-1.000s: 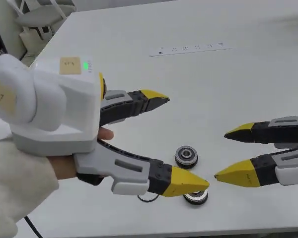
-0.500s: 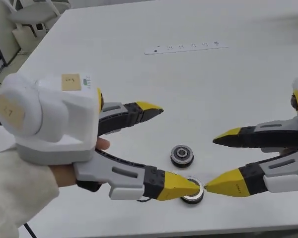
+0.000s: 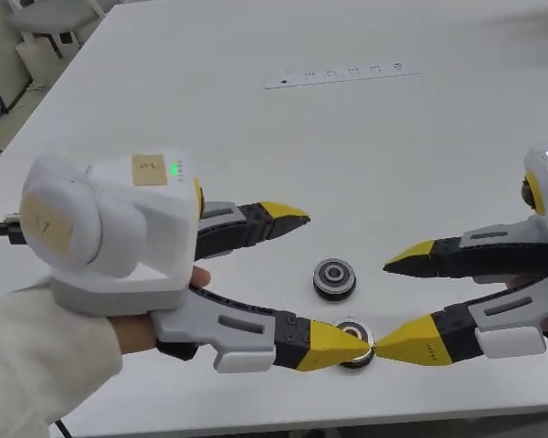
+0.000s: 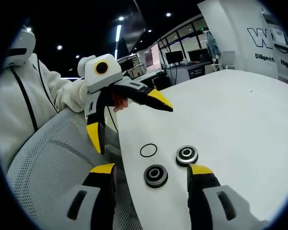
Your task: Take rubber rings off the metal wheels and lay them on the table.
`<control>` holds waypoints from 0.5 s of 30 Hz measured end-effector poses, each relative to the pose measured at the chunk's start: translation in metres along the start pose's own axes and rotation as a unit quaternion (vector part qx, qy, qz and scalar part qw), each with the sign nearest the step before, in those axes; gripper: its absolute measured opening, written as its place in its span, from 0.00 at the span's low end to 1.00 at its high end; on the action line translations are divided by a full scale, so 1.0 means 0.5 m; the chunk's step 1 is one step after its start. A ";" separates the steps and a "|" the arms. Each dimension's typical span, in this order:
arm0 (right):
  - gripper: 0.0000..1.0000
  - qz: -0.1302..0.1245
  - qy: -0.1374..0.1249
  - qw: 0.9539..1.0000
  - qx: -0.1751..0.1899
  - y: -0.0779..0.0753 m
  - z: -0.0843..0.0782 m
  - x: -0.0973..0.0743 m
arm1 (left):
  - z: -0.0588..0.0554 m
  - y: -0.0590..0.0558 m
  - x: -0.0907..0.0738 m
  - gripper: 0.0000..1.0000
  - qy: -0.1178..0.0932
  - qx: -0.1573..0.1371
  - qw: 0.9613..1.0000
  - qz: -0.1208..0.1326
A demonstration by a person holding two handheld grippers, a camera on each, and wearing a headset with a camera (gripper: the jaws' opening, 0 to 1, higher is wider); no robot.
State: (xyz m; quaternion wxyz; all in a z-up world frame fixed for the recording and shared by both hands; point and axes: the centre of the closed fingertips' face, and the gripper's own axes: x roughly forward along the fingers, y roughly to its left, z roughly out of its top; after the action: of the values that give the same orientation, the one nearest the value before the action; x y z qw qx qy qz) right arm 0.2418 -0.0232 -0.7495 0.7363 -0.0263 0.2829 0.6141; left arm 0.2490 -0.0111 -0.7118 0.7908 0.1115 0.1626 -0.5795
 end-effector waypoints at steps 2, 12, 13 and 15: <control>0.55 0.003 0.003 1.000 0.000 0.001 -0.005 0.003 | -0.007 -0.001 0.005 0.70 0.005 -0.003 1.000 0.000; 0.51 0.011 0.025 1.000 0.001 -0.003 -0.034 0.018 | -0.047 -0.012 0.027 0.59 0.029 -0.013 0.999 -0.012; 0.51 0.011 0.027 1.000 0.000 -0.004 -0.036 0.019 | -0.051 -0.012 0.028 0.58 0.031 -0.013 0.999 -0.012; 0.49 0.011 0.033 0.999 -0.001 -0.005 -0.042 0.024 | -0.059 -0.014 0.032 0.55 0.037 -0.012 0.999 -0.013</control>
State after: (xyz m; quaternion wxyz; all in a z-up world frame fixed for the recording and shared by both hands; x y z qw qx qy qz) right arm 0.2368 -0.0215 -0.7732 0.7198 -0.0442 0.3062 0.6215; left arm 0.2431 -0.0163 -0.7451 0.7778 0.1210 0.1998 -0.5836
